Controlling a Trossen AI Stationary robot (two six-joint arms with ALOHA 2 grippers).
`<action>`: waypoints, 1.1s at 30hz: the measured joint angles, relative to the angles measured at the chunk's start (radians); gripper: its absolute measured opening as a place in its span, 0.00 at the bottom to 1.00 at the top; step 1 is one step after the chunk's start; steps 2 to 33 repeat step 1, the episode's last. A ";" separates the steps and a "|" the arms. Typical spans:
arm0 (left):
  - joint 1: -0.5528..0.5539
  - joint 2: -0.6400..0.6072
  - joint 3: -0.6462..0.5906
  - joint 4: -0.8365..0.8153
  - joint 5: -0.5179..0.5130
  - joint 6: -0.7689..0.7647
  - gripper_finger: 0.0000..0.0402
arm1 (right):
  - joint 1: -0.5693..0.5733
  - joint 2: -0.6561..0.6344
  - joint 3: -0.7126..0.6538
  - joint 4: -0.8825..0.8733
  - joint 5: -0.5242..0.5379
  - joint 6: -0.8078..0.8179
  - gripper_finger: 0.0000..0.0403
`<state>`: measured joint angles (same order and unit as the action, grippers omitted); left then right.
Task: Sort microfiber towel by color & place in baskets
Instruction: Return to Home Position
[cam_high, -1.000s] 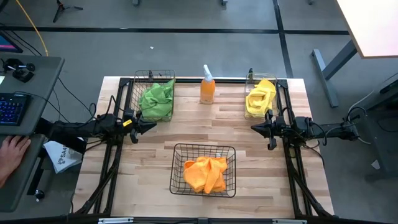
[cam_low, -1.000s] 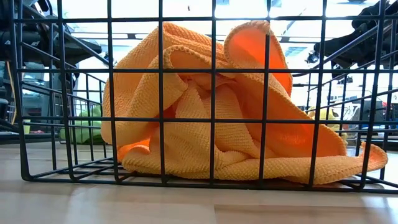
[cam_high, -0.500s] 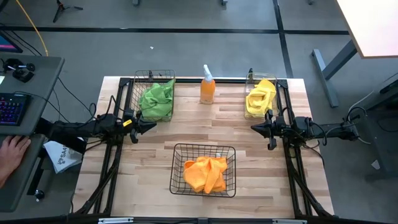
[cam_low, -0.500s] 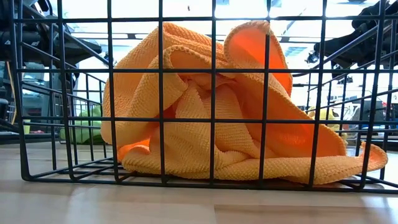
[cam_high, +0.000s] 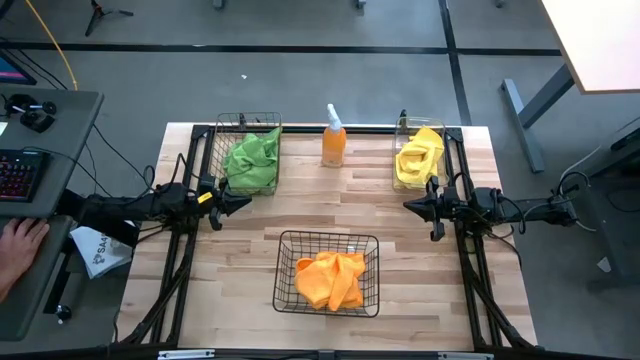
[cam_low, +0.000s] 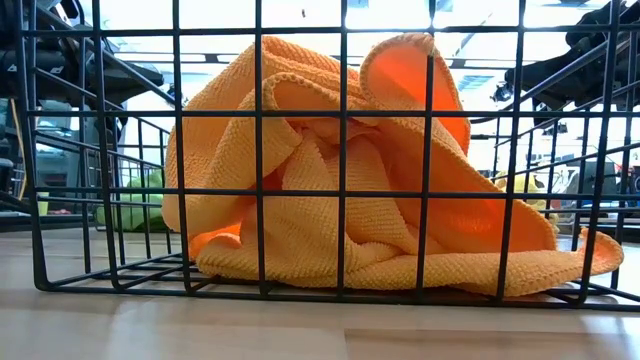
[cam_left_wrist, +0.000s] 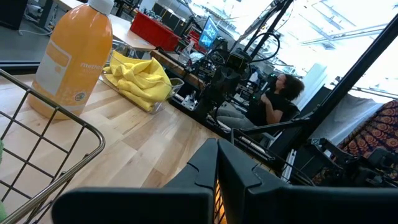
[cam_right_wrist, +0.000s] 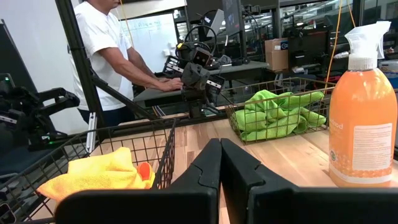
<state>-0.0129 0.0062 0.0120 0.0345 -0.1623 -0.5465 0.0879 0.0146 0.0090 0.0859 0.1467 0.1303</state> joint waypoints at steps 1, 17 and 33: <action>0.000 0.000 0.000 0.000 0.000 0.000 0.00 | 0.000 0.000 0.000 0.000 0.000 0.000 0.00; 0.000 0.000 0.000 0.000 0.000 0.000 0.00 | 0.000 0.000 0.000 0.000 0.000 0.000 0.00; 0.000 0.000 0.000 0.000 0.000 0.000 0.00 | 0.000 0.000 0.000 0.000 0.000 0.000 0.00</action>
